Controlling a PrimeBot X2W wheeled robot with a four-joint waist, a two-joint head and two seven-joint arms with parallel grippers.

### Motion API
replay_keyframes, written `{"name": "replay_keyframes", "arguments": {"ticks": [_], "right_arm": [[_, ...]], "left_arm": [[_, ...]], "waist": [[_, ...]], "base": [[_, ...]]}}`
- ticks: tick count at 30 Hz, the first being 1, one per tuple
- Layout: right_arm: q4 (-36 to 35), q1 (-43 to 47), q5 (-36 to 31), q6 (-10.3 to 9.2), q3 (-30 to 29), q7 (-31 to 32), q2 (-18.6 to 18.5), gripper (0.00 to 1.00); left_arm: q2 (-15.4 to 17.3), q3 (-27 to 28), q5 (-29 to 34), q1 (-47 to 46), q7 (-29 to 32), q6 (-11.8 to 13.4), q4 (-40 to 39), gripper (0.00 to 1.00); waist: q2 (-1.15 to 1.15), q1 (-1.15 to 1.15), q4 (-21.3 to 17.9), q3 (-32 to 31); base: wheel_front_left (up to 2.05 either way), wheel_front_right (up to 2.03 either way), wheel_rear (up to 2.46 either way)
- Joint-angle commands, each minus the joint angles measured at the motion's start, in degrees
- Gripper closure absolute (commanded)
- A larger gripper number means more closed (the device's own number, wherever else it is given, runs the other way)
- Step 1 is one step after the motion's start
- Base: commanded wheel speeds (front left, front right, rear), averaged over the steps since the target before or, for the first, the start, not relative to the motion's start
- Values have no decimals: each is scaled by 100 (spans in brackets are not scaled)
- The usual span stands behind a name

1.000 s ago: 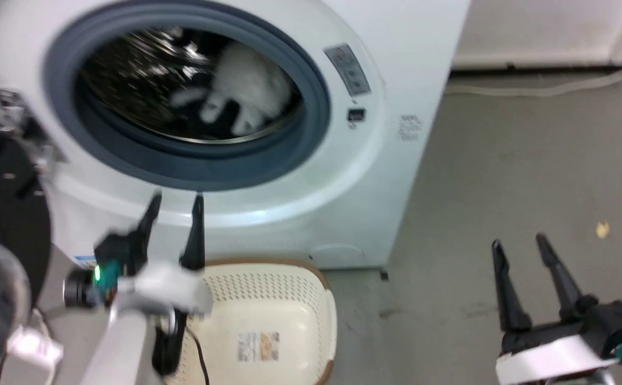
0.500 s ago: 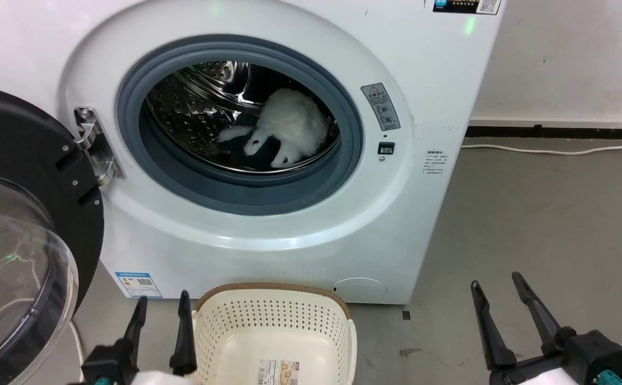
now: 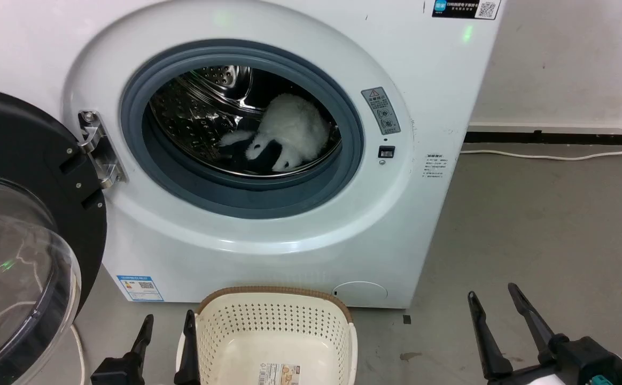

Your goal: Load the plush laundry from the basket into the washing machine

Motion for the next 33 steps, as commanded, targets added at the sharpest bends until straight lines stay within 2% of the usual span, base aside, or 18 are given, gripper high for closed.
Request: {"name": "replay_keyframes", "arguments": {"ticks": [1,11,12,33], "right_arm": [[22,65,-50,-5,12,-24,7,0],[47,14,-115,-5,36,-24,7,0],[38,3,-93,0,24,3,0,100],[-21,-80,-162,-1,-23,237,1,100]], "left_arm": [[-15,19,39,0,-31,-17,3,0],[-68,99,100,-13,-31,-17,-1,0],[-40,85,55,-2,3,-2,-2,100],[-53,96,236,-77,237,0,-172,100]], "waist": [[0,0,-3,-3],[0,0,-68,-2],[0,0,-69,-2],[0,0,-42,24]], "base": [[0,0,0],[0,0,0],[0,0,0],[0,0,0]]}}
